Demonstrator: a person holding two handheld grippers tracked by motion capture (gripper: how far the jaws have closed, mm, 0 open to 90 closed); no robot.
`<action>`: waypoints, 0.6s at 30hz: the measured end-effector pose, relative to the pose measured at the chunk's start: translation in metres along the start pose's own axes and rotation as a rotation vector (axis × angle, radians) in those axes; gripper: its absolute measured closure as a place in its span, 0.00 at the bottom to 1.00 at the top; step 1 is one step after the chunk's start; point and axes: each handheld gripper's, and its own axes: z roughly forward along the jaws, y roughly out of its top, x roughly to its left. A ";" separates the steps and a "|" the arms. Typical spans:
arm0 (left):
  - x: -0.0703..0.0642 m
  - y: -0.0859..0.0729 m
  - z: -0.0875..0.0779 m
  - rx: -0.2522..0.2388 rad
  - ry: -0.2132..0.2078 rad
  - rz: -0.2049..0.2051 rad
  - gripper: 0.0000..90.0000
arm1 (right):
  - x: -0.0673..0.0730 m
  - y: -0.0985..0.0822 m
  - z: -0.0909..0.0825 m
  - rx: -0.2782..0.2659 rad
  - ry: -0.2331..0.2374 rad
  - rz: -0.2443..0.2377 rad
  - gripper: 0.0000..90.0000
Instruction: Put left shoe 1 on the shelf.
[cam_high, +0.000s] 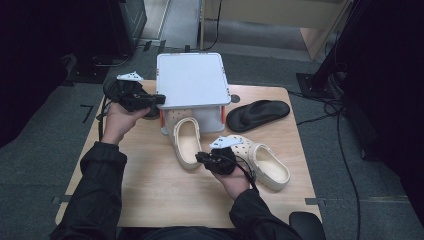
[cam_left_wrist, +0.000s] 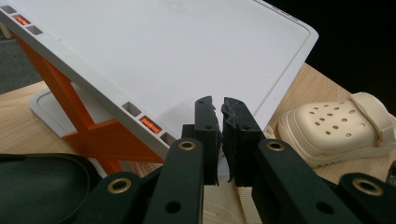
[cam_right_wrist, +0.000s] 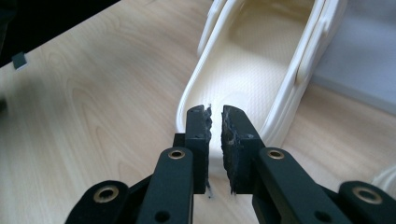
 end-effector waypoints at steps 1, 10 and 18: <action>0.000 0.000 0.000 0.000 0.000 -0.001 0.94 | 0.001 -0.002 0.000 0.008 0.004 -0.006 0.91; 0.001 0.000 0.000 -0.004 -0.008 -0.006 0.94 | 0.007 -0.023 0.008 0.071 0.031 -0.021 0.92; 0.000 -0.001 0.001 -0.005 -0.015 -0.010 0.94 | 0.010 -0.028 0.022 0.098 0.036 -0.031 0.92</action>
